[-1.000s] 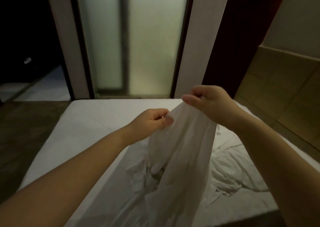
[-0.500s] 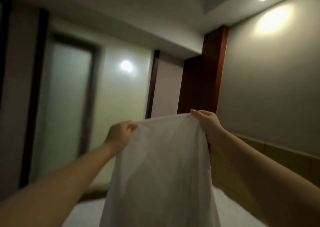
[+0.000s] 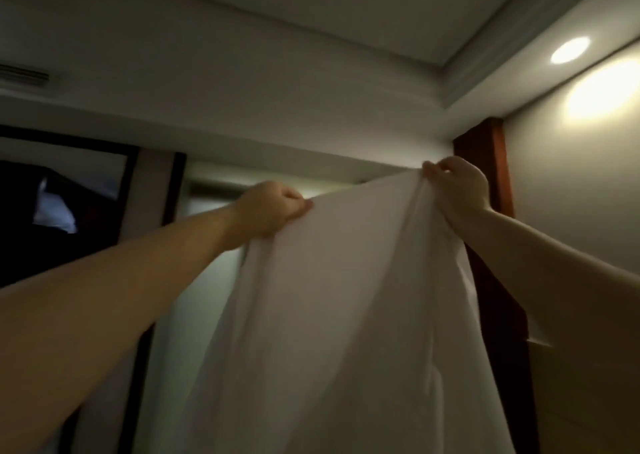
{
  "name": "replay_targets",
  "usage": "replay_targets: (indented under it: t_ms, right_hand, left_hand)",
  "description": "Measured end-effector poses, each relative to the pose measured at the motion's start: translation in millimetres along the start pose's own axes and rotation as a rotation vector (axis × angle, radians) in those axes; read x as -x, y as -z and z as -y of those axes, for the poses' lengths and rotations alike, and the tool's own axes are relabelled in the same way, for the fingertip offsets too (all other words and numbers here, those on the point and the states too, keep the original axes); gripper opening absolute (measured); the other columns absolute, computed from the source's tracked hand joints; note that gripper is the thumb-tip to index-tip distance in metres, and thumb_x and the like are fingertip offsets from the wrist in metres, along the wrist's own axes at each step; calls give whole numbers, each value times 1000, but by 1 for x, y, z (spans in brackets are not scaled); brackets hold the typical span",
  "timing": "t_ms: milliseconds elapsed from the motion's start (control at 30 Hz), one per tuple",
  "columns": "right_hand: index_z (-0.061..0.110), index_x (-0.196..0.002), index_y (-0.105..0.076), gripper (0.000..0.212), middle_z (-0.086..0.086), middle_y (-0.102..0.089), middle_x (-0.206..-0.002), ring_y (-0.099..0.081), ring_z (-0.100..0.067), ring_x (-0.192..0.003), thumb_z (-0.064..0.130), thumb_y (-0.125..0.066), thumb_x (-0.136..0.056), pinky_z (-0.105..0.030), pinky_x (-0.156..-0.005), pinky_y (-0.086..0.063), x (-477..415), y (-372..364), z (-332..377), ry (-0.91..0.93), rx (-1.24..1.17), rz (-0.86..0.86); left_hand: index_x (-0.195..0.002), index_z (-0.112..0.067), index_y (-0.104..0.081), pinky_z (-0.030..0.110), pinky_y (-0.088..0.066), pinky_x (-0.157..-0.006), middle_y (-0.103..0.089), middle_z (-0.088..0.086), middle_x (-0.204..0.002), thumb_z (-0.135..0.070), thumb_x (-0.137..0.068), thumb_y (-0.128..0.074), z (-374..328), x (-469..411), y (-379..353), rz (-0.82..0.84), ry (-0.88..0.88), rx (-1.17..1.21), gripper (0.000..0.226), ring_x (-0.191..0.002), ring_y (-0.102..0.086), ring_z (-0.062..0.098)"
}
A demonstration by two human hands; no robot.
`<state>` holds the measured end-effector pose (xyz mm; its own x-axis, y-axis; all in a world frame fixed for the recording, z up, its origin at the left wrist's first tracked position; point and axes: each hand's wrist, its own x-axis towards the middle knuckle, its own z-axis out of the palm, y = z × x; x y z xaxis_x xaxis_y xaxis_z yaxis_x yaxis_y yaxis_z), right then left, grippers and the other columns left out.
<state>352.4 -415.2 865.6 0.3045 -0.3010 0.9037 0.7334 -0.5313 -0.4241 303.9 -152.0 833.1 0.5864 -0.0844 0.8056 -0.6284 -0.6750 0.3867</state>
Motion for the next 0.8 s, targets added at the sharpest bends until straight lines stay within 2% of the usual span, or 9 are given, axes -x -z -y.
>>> replay_targets:
  t_ms: [100, 167, 300, 400, 500, 567, 633, 733, 800]
  right_hand:
    - [13, -81, -64, 18, -1, -56, -70, -52, -19, -71, 30, -63, -89, -29, -61, -39, 60, 12, -53, -12, 89, 221]
    - [13, -80, -65, 18, 1, -56, -70, -53, -20, -68, 29, -64, -88, -29, -62, -44, 109, 21, -85, -48, 98, 370]
    - [12, -81, -65, 17, 4, -55, -71, -49, -8, -65, 27, -64, -88, -31, -66, -43, 195, 43, -120, -74, 10, 491]
    - [10, -83, -66, 18, 1, -56, -74, -48, -3, -65, 27, -64, -87, -21, -64, -41, 233, 67, -143, -61, 0, 582]
    - [6, -85, -66, 21, -7, -59, -80, -48, -4, -66, 27, -65, -87, -15, -63, -39, 251, 88, -163, -69, 34, 640]
    - [4, -85, -67, 23, -10, -59, -81, -48, -10, -68, 27, -65, -87, -24, -66, -41, 257, 99, -171, -104, 45, 648]
    - [4, -86, -66, 23, -9, -58, -80, -47, -12, -69, 27, -65, -87, -26, -65, -40, 261, 107, -178, -121, 49, 649]
    - [7, -86, -66, 20, -6, -59, -79, -48, -8, -67, 27, -64, -87, -20, -64, -40, 267, 116, -185, -108, 71, 665]
    - [11, -86, -66, 16, 3, -58, -76, -49, -3, -67, 27, -64, -88, -18, -64, -41, 272, 123, -188, -91, 87, 684]
  left_hand:
    - [-79, -1, -67, 26, -37, -60, -59, 10, -72, -30, -94, -53, 20, 64, -37, 56, 130, -66, 35, -66, -52, 17]
    - [-82, 1, -66, 26, -38, -63, -59, 6, -72, -30, -95, -51, 32, 119, -68, 95, 227, -26, 37, -70, -52, 16]
    - [-83, -5, -60, 12, -36, -56, -53, -2, -72, -31, -97, -46, 47, 234, -138, 253, 503, 166, 33, -62, -47, 5]
    - [-80, -7, -58, 12, -39, -59, -58, -12, -63, -21, -96, -50, 48, 297, -176, 209, 584, 313, 23, -58, -50, -3]
    - [-84, -8, -59, 9, -42, -56, -61, -9, -58, -13, -93, -54, 35, 321, -196, 195, 611, 384, 12, -55, -54, -1]
    - [-86, -9, -62, 11, -42, -59, -60, -1, -66, -13, -92, -57, 28, 325, -204, 262, 625, 354, 8, -62, -55, 6]
    - [-84, -14, -66, 12, -44, -65, -61, 3, -75, -15, -90, -60, 27, 325, -210, 338, 641, 300, 8, -68, -57, 6]
    - [-83, -16, -71, 19, -47, -73, -67, -4, -79, -18, -88, -63, 26, 325, -215, 394, 664, 201, 9, -73, -60, 5]
    - [-80, -18, -71, 20, -47, -72, -68, -8, -78, -19, -86, -65, 25, 325, -215, 400, 666, 159, 8, -75, -61, 5]
